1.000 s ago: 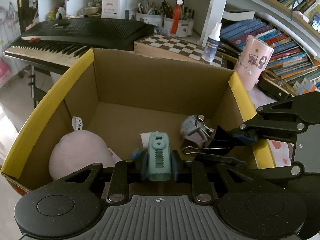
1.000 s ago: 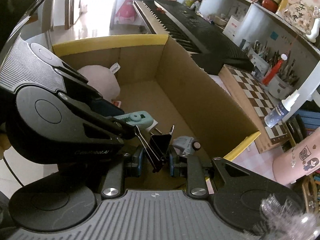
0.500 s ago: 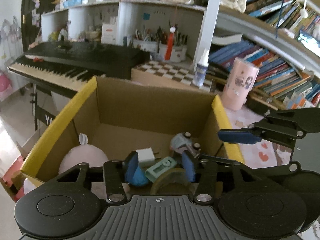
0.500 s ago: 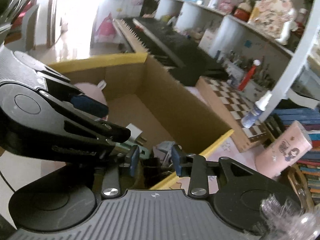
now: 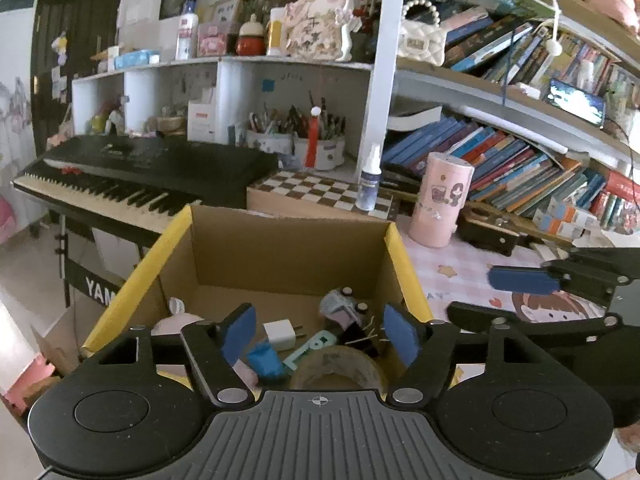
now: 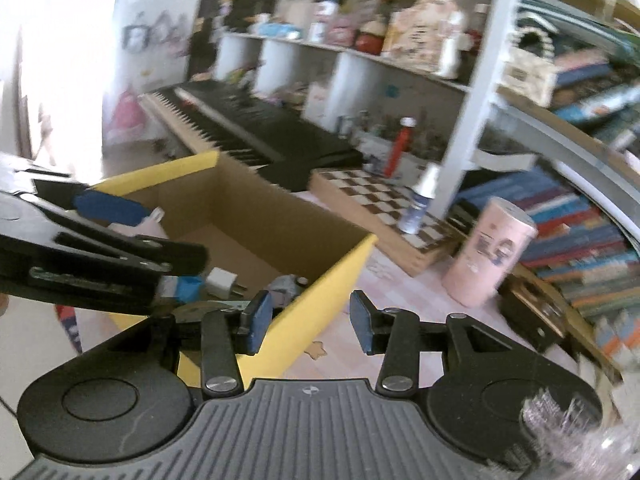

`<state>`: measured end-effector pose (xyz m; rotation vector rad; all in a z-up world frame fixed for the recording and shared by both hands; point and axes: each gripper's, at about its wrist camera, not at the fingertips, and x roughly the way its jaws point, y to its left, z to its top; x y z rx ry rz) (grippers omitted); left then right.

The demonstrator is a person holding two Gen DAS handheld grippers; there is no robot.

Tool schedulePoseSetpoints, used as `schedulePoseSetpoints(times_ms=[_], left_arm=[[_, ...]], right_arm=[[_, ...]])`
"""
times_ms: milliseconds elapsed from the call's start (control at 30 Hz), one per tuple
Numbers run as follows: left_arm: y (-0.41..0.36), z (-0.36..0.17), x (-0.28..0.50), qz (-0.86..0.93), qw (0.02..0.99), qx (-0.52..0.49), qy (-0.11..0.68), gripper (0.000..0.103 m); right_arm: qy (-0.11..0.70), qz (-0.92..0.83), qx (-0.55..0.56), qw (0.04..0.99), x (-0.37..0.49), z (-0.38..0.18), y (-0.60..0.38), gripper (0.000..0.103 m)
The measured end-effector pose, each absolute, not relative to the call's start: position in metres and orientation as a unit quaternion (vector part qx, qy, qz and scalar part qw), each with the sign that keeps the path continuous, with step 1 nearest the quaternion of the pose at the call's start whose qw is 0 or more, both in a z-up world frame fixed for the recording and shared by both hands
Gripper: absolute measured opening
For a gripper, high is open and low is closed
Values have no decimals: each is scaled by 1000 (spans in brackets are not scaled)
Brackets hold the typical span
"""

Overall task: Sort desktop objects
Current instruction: 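Withdraw both open grippers up and away from the yellow box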

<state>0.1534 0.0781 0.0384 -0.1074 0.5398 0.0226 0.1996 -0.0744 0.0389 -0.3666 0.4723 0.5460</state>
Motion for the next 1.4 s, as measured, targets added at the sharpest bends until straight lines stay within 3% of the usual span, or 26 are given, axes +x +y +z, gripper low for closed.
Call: schedulePoseSetpoints(times_ms=[167, 300, 467, 733, 800, 1400], left_arm=[[81, 41, 131, 5, 966, -53, 255, 78], [84, 42, 113, 2, 967, -51, 248, 82], [89, 42, 83, 3, 970, -52, 238, 86], [94, 33, 35, -6, 970, -51, 238, 88], [92, 30, 24, -5, 969, -48, 240, 91], [60, 15, -25, -42, 963, 49, 261, 96]], right_arm=[[222, 218, -145, 939, 175, 40, -88, 46], [224, 178, -111, 952, 153, 39, -97, 58], [223, 139, -79, 962, 118, 36, -101, 67], [229, 77, -50, 969, 61, 27, -104, 75], [229, 55, -43, 971, 45, 24, -105, 83], [269, -58, 29, 961, -42, -1, -132, 103]])
